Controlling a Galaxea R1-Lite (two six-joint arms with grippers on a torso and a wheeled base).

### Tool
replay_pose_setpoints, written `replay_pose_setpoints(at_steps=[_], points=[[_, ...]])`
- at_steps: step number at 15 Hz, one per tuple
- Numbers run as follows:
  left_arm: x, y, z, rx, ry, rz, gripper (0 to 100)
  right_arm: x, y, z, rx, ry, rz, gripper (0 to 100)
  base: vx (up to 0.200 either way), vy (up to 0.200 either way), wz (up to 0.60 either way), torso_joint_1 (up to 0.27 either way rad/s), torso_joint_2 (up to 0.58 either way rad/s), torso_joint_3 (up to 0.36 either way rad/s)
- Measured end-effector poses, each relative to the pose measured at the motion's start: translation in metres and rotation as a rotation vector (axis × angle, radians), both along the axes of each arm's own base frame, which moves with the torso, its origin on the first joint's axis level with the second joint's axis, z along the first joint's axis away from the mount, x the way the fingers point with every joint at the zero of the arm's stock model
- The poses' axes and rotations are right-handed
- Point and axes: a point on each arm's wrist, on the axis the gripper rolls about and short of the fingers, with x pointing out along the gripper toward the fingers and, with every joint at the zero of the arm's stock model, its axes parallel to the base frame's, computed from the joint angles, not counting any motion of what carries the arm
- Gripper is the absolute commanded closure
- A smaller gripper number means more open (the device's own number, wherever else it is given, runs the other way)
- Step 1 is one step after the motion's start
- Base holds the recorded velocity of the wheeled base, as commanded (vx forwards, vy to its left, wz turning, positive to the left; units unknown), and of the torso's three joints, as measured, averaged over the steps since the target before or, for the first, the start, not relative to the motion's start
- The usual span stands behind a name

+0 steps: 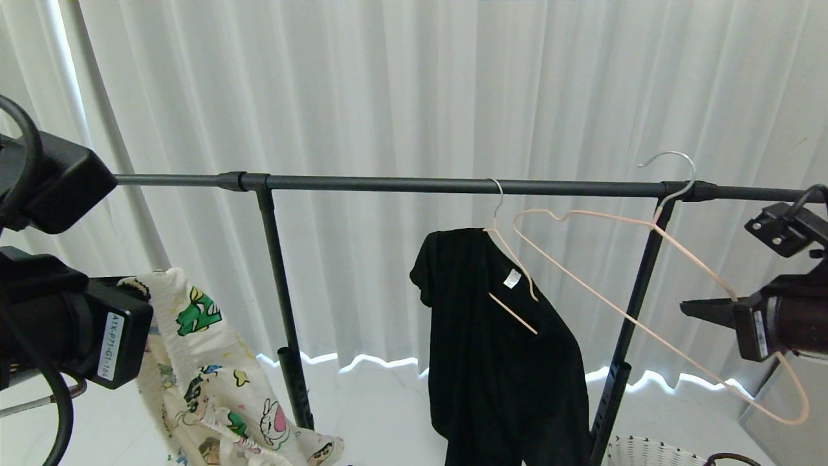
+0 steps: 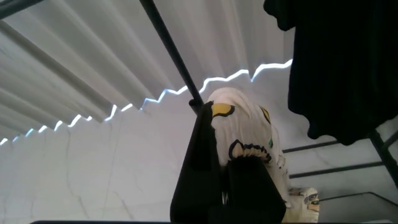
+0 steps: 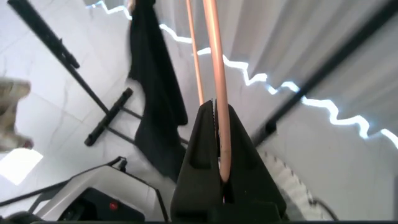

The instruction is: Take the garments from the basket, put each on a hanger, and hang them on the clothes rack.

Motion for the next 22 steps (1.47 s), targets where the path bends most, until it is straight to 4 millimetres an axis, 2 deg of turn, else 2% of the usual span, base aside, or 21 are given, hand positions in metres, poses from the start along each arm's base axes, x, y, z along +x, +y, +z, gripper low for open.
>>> replay_pose_setpoints(at_steps=[2, 5, 9, 14, 17, 20, 22], points=[[0.0, 0.0, -0.004, 0.008, 0.011, 0.0, 100, -0.024, -0.005, -0.002, -0.005, -0.003, -0.006, 100, -0.2, 0.0, 0.0, 0.0, 0.0, 0.002], [0.0, 0.0, -0.006, 0.013, 0.018, 0.0, 100, -0.048, -0.01, -0.001, 0.002, -0.038, -0.004, 100, -0.2, 0.0, 0.0, -0.001, 0.0, 0.005], [0.002, -0.002, -0.013, 0.03, 0.043, 0.0, 100, -0.07, -0.011, -0.002, 0.015, -0.079, 0.03, 100, -0.2, 0.0, 0.0, 0.001, 0.0, 0.004], [0.006, -0.006, -0.021, 0.026, 0.081, -0.017, 100, -0.085, 0.007, -0.002, 0.081, -0.065, 0.218, 100, 0.0, 0.0, 0.0, 0.0, 0.0, 0.0], [0.025, -0.02, -0.023, -0.048, 0.114, 0.056, 100, -0.098, 0.029, -0.007, 0.134, 0.009, 0.406, 100, 0.0, 0.0, 0.0, 0.0, 0.0, 0.0], [0.058, -0.042, -0.018, -0.139, 0.103, 0.198, 100, -0.114, 0.051, -0.012, 0.189, 0.123, 0.577, 100, 0.0, 0.0, 0.0, 0.0, 0.0, 0.0], [0.076, -0.054, -0.016, -0.153, 0.098, 0.223, 100, -0.114, 0.067, -0.013, 0.208, 0.139, 0.641, 100, 0.0, 0.0, 0.0, 0.0, 0.0, 0.0]])
